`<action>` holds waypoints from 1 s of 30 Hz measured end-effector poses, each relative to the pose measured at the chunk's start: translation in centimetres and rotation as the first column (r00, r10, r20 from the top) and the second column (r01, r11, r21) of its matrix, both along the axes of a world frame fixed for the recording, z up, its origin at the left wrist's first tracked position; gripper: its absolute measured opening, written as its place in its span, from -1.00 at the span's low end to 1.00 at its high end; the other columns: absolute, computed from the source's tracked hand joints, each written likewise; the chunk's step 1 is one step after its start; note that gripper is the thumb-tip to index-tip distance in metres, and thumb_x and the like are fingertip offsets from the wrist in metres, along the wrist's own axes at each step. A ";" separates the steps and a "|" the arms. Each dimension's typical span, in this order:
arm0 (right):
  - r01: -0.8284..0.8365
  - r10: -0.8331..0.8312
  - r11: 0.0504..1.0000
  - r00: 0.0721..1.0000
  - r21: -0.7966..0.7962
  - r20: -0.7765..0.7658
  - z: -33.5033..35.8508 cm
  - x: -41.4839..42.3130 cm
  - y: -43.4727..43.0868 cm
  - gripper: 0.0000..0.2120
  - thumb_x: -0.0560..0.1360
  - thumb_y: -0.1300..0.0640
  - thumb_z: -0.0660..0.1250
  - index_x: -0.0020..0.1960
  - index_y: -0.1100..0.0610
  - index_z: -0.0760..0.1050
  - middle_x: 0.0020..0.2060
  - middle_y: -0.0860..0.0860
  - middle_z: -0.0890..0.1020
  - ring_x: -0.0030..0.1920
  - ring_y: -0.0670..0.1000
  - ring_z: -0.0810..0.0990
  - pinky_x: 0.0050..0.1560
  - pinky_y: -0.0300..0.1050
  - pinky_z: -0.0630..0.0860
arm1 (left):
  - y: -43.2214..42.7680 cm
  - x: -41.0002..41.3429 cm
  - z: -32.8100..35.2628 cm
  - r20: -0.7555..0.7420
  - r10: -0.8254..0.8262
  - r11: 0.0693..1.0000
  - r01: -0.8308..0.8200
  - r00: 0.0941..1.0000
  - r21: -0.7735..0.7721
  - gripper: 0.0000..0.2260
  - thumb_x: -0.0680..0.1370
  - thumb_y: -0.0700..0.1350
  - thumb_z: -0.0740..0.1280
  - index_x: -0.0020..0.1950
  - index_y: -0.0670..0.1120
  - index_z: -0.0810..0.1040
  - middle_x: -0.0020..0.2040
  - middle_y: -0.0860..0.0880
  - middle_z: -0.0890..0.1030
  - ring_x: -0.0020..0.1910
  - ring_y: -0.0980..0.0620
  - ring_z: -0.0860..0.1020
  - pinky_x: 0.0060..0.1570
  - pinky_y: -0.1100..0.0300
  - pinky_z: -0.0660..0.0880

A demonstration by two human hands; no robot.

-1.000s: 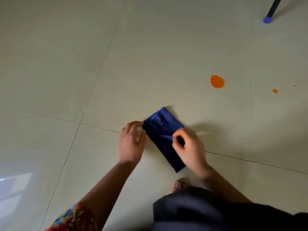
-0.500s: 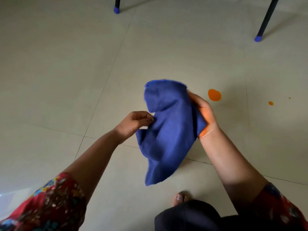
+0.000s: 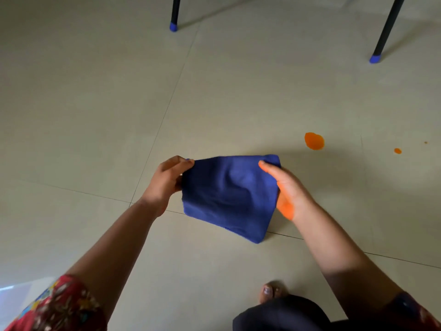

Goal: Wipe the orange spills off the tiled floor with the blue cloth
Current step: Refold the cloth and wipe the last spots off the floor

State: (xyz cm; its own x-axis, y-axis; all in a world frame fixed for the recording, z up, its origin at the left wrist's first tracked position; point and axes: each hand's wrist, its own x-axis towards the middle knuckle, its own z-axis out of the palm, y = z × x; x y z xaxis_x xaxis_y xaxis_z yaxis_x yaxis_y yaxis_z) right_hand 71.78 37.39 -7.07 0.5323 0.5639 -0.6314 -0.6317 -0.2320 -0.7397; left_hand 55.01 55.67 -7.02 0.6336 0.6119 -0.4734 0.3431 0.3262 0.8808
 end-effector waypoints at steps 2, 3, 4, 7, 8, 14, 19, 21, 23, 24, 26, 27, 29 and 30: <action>0.029 -0.035 0.999 0.990 0.038 0.137 1.2 0.8 0.2 -0.88 0.54 0.12 0.34 0.04 0.10 0.60 -0.06 0.03 0.70 0.00 0.01 0.66 0.06 -0.08 0.54 | 0.3 0.1 0.8 0.124 0.091 0.995 -0.087 0.988 -0.038 -0.80 0.40 -0.10 0.32 -0.41 -0.01 0.39 -0.35 0.00 0.38 -0.31 0.05 0.35 -0.22 0.20 0.33; 0.042 -0.053 0.997 0.982 0.066 0.179 1.7 1.2 0.4 -0.88 0.54 0.16 0.34 0.05 0.11 0.60 -0.05 0.04 0.70 0.01 0.02 0.67 0.06 -0.08 0.55 | 0.5 0.2 1.4 0.182 0.124 0.992 -0.115 0.976 -0.060 -0.80 0.38 -0.13 0.31 -0.41 -0.01 0.36 -0.37 0.00 0.36 -0.31 0.06 0.33 -0.24 0.20 0.30; 0.054 -0.073 0.994 0.977 0.098 0.199 2.2 1.4 0.5 -0.89 0.53 0.19 0.34 0.05 0.10 0.59 -0.06 0.03 0.70 -0.01 0.01 0.67 0.02 -0.10 0.57 | 0.6 0.4 2.0 0.225 0.148 0.988 -0.133 0.963 -0.082 -0.80 0.38 -0.12 0.32 -0.40 -0.01 0.35 -0.36 0.01 0.36 -0.30 0.05 0.35 -0.25 0.19 0.28; 0.105 -0.144 0.979 0.964 0.177 0.224 3.2 1.7 1.4 -0.95 0.54 0.20 0.33 -0.06 0.08 0.55 -0.12 0.01 0.67 -0.06 -0.02 0.64 -0.03 -0.12 0.55 | 0.8 1.4 3.4 0.192 0.195 0.981 -0.191 0.962 -0.040 -0.76 0.36 -0.01 0.41 -0.33 0.00 0.35 -0.27 -0.03 0.43 -0.18 -0.01 0.43 -0.24 0.15 0.30; 0.121 -0.168 0.974 0.952 0.190 0.254 3.5 1.8 1.9 -0.93 0.54 0.22 0.33 -0.09 0.08 0.52 -0.14 0.01 0.65 -0.06 -0.01 0.63 0.00 -0.09 0.53 | 0.9 1.6 3.7 0.150 0.205 0.977 -0.211 0.967 0.026 -0.77 0.36 -0.02 0.42 -0.32 0.02 0.36 -0.27 -0.02 0.45 -0.18 -0.02 0.44 -0.25 0.15 0.32; 0.056 -0.140 0.980 0.877 0.191 0.460 6.0 3.2 4.4 -0.55 0.45 0.38 0.38 0.18 -0.02 0.37 -0.22 0.06 0.61 -0.12 0.05 0.59 0.08 0.01 0.54 | 2.4 2.7 4.9 0.264 0.172 0.937 -0.240 0.949 0.253 -0.48 0.46 -0.45 0.20 0.26 0.07 0.43 -0.16 -0.02 0.58 -0.09 0.06 0.58 -0.03 0.28 0.52; -0.110 -0.061 0.981 0.606 0.159 0.793 6.9 2.9 4.2 -0.45 0.38 0.38 0.39 0.19 -0.16 0.49 0.08 -0.14 0.64 0.08 -0.12 0.60 0.18 -0.18 0.50 | 2.0 1.8 5.8 0.367 0.160 0.674 -0.373 0.916 0.637 -0.56 0.38 -0.30 0.37 0.11 0.17 0.53 0.02 0.13 0.63 0.05 0.11 0.61 0.09 0.26 0.50; -0.091 -0.007 0.995 0.413 0.049 0.911 5.6 1.6 2.9 -0.46 0.37 0.37 0.42 0.22 -0.10 0.50 0.14 -0.23 0.60 0.17 -0.19 0.57 0.19 -0.30 0.45 | 0.5 0.2 4.5 0.296 0.173 0.643 -0.335 0.939 0.688 -0.66 0.35 -0.18 0.43 -0.03 0.22 0.51 -0.11 0.19 0.63 -0.11 0.18 0.61 -0.05 0.33 0.49; -0.082 0.116 0.992 0.297 -0.095 0.948 3.5 0.2 0.8 -0.58 0.33 0.34 0.48 0.13 0.04 0.56 0.07 -0.15 0.63 0.11 -0.13 0.59 0.12 -0.35 0.43 | -1.1 -1.7 2.7 0.144 0.179 0.752 -0.229 0.973 0.618 -0.74 0.30 -0.09 0.50 -0.17 0.20 0.50 -0.27 0.15 0.64 -0.35 0.19 0.56 -0.28 0.35 0.46; -0.080 0.176 0.984 0.288 -0.160 0.941 2.4 -0.4 -0.3 -0.65 0.32 0.34 0.51 0.04 0.08 0.58 0.00 -0.11 0.65 0.04 -0.10 0.60 0.05 -0.35 0.42 | -1.7 -2.4 1.9 0.048 0.163 0.815 -0.162 0.985 0.556 -0.75 0.27 -0.05 0.53 -0.20 0.15 0.50 -0.35 0.06 0.64 -0.45 0.15 0.51 -0.38 0.32 0.42; -0.111 0.302 0.953 0.381 -0.281 0.874 0.4 -1.7 -2.5 -0.72 0.29 0.35 0.52 -0.08 0.09 0.59 -0.10 -0.08 0.64 -0.08 -0.05 0.59 -0.03 -0.30 0.42 | -2.9 -3.8 0.0 -0.108 0.125 0.898 -0.067 0.986 0.434 -0.75 0.27 -0.05 0.56 -0.23 0.06 0.50 -0.43 -0.04 0.62 -0.51 0.06 0.49 -0.45 0.26 0.37; -0.141 0.361 0.932 0.438 -0.334 0.823 -0.4 -2.3 -3.4 -0.74 0.30 0.36 0.50 -0.11 0.09 0.58 -0.13 -0.08 0.65 -0.10 -0.04 0.60 -0.03 -0.26 0.45 | -3.4 -4.2 -0.8 -0.129 0.137 0.918 -0.077 0.982 0.390 -0.77 0.31 -0.11 0.56 -0.24 0.03 0.51 -0.39 -0.03 0.65 -0.45 0.04 0.56 -0.41 0.25 0.40; -0.190 0.450 0.891 0.482 -0.412 0.752 -1.5 -3.4 -5.0 -0.76 0.31 0.36 0.48 -0.12 0.08 0.59 -0.14 -0.11 0.66 -0.09 -0.04 0.62 -0.01 -0.22 0.47 | -4.1 -4.9 -1.8 -0.140 0.182 0.922 -0.119 0.973 0.369 -0.79 0.38 -0.23 0.51 -0.21 0.01 0.52 -0.29 0.01 0.67 -0.30 0.05 0.63 -0.32 0.26 0.46; -0.193 0.475 0.878 0.475 -0.439 0.741 -1.9 -3.8 -5.6 -0.75 0.32 0.35 0.49 -0.10 0.07 0.60 -0.15 -0.13 0.66 -0.09 -0.06 0.62 -0.02 -0.23 0.47 | -4.3 -5.1 -2.1 -0.173 0.174 0.921 -0.098 0.969 0.378 -0.79 0.39 -0.25 0.48 -0.16 0.02 0.52 -0.27 0.02 0.66 -0.29 0.07 0.63 -0.33 0.30 0.47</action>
State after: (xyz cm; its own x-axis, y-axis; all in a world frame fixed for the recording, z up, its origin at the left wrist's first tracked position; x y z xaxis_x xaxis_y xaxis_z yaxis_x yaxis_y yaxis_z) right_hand 68.00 31.82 -8.94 0.6858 0.7067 -0.1743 0.3800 -0.5518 -0.7423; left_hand 49.92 51.37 -9.07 0.4478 0.8388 -0.3095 0.4992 0.0526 0.8649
